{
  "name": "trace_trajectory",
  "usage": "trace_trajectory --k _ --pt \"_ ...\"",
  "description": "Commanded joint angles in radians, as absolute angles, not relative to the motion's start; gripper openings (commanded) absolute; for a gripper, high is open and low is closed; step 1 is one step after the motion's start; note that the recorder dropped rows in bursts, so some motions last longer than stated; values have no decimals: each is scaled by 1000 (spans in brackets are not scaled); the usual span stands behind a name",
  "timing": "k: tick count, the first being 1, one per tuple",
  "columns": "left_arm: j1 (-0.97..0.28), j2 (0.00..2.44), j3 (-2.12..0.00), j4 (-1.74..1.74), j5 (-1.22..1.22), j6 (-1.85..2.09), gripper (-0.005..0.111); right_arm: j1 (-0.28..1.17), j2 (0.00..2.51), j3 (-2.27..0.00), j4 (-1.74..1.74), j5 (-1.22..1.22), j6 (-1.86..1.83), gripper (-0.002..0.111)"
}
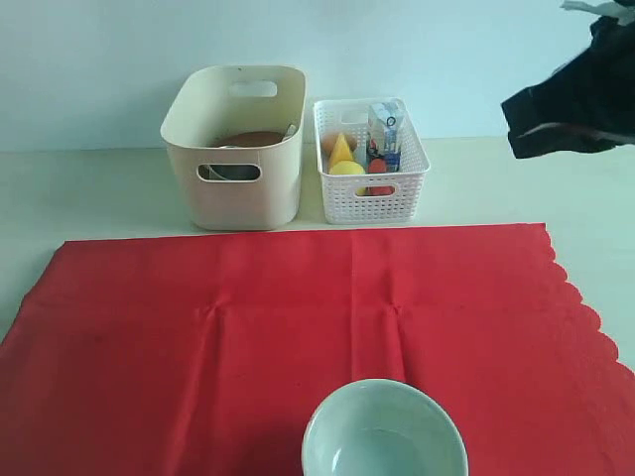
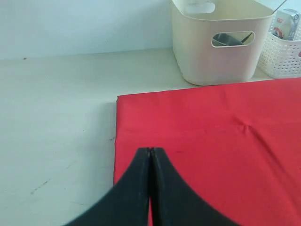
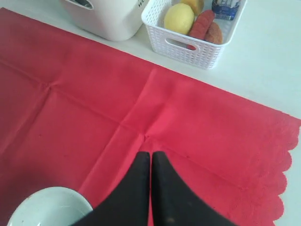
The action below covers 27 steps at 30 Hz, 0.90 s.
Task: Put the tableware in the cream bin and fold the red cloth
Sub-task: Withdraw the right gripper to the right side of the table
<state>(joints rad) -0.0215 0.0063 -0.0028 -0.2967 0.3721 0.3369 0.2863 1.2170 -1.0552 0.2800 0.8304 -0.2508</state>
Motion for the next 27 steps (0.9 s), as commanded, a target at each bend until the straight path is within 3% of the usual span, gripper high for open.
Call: trace_trajectory --k 1,15,27 --pt "-19 0 0 -299 368 335 0 285 1175 -1012 288 824 -269 0" --pt "-19 0 0 -299 368 335 0 285 1174 -1008 402 865 -299 0" --pt "-19 0 0 -299 368 335 0 285 1185 -1006 615 865 -606 0"
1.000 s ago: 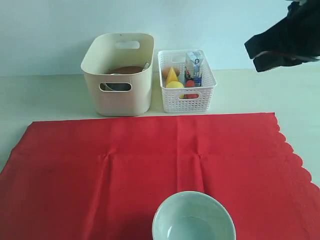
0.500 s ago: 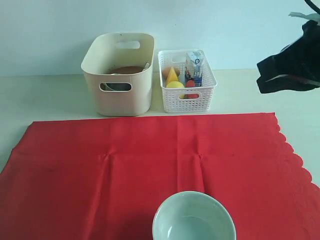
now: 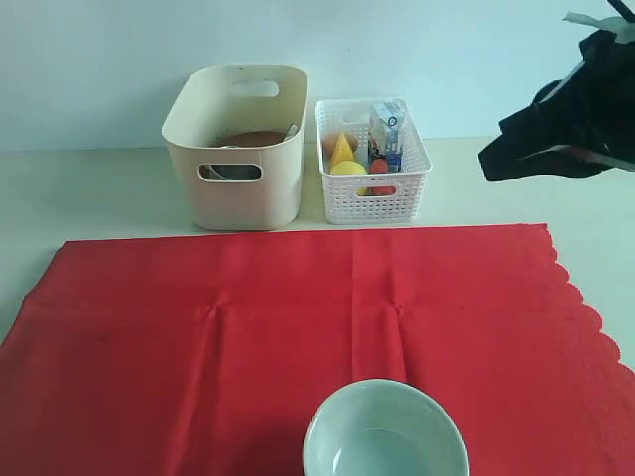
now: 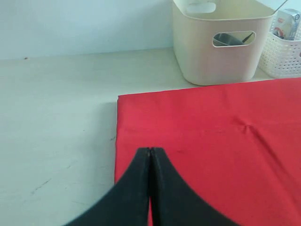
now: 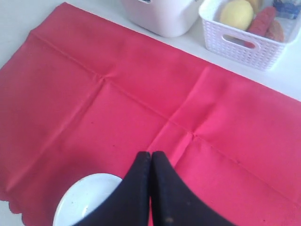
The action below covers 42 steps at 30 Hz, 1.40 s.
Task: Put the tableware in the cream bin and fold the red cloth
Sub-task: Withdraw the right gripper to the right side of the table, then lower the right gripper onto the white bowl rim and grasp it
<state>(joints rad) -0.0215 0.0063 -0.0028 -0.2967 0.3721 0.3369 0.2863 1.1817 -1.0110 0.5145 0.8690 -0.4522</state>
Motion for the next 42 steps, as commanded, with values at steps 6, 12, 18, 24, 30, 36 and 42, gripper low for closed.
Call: trace_trajectory --k 6,12,18,24,30,36,42 --pt "-19 0 0 -299 368 335 0 285 1233 -964 738 857 -776 0" --pt "-19 0 0 -299 368 335 0 285 1311 -954 727 843 -791 0" --pt "-19 0 0 -299 368 335 0 285 1417 -954 684 850 -791 0" --pt "-19 0 0 -299 368 335 0 285 1508 -954 621 873 -791 21" --pt "-19 0 0 -299 368 335 0 285 1548 -954 563 910 -791 57" --pt "-19 0 0 -299 368 335 0 336 1563 -954 523 910 -808 60" --pt "-19 0 0 -299 368 335 0 432 1583 -954 421 891 -769 60"
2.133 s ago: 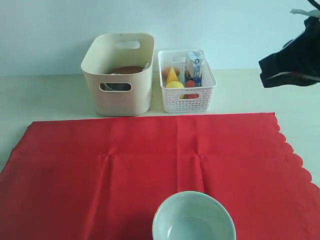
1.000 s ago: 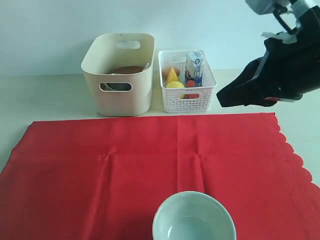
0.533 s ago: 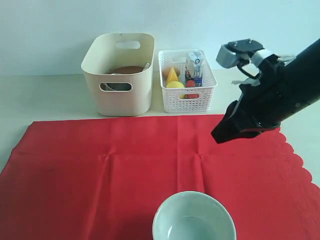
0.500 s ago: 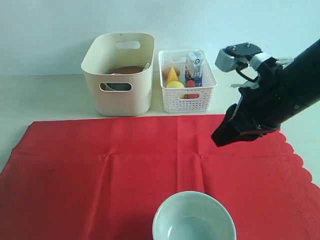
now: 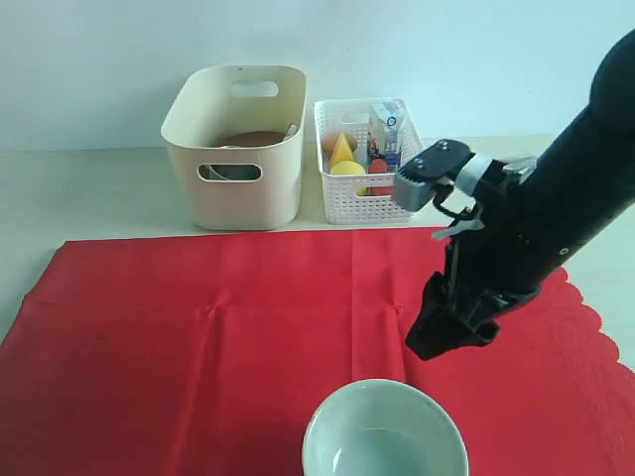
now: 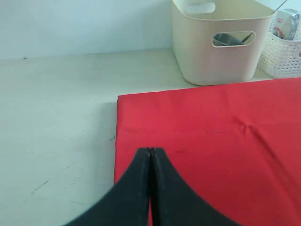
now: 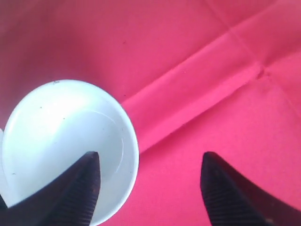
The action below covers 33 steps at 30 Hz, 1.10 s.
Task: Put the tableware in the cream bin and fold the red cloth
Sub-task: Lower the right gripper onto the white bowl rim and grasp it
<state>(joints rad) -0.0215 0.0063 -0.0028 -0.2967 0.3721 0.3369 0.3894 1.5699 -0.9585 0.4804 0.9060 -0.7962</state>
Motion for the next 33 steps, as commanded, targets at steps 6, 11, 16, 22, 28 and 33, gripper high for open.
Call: trace_trajectory --k 6,11,16,22,28,33 --pt "-19 0 0 -299 368 335 0 466 1627 -931 402 831 -692 60" --pt "-19 0 0 -299 368 335 0 466 1685 -931 399 813 -660 60" --pt "-19 0 0 -299 368 335 0 466 1727 -931 415 810 -660 60" --pt "-19 0 0 -299 368 335 0 466 1787 -931 445 807 -660 60" --pt "-19 0 0 -299 368 335 0 466 1835 -931 450 814 -660 58" --pt "-19 0 0 -299 368 335 0 466 1850 -931 450 883 -660 44"
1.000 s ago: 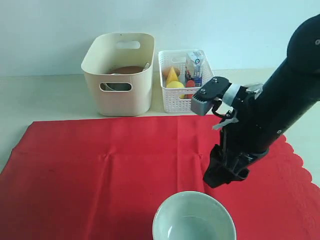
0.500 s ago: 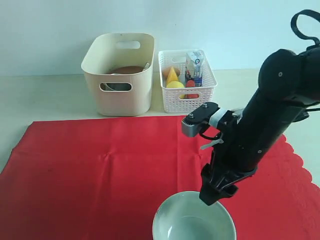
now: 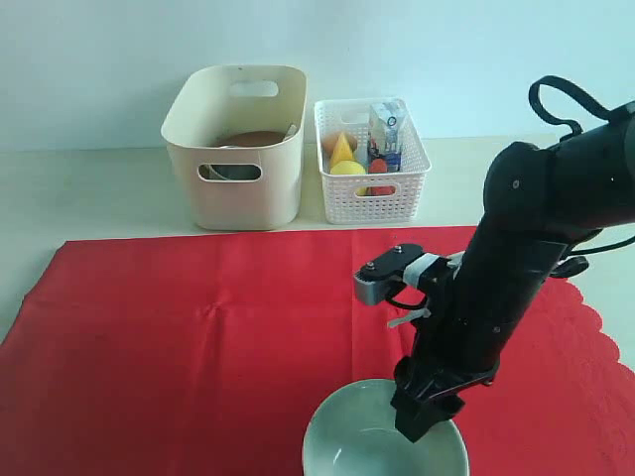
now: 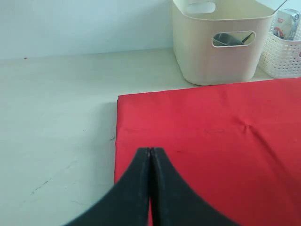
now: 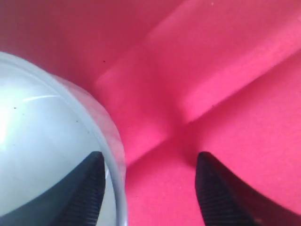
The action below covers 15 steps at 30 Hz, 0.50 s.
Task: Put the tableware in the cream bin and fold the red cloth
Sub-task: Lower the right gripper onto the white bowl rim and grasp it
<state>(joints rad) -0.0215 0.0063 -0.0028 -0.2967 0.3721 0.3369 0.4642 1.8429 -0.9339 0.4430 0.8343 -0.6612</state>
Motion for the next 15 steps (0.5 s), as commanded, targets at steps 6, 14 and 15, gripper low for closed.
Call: trace_trajectory --k 6,14,15 --pt "-19 0 0 -299 368 335 0 466 1850 -979 438 969 -568 8" --pt "-19 0 0 -299 368 335 0 466 1850 -1083 432 1113 -519 0" --pt "-19 0 0 -299 368 335 0 466 1848 -1091 432 1128 -515 0"
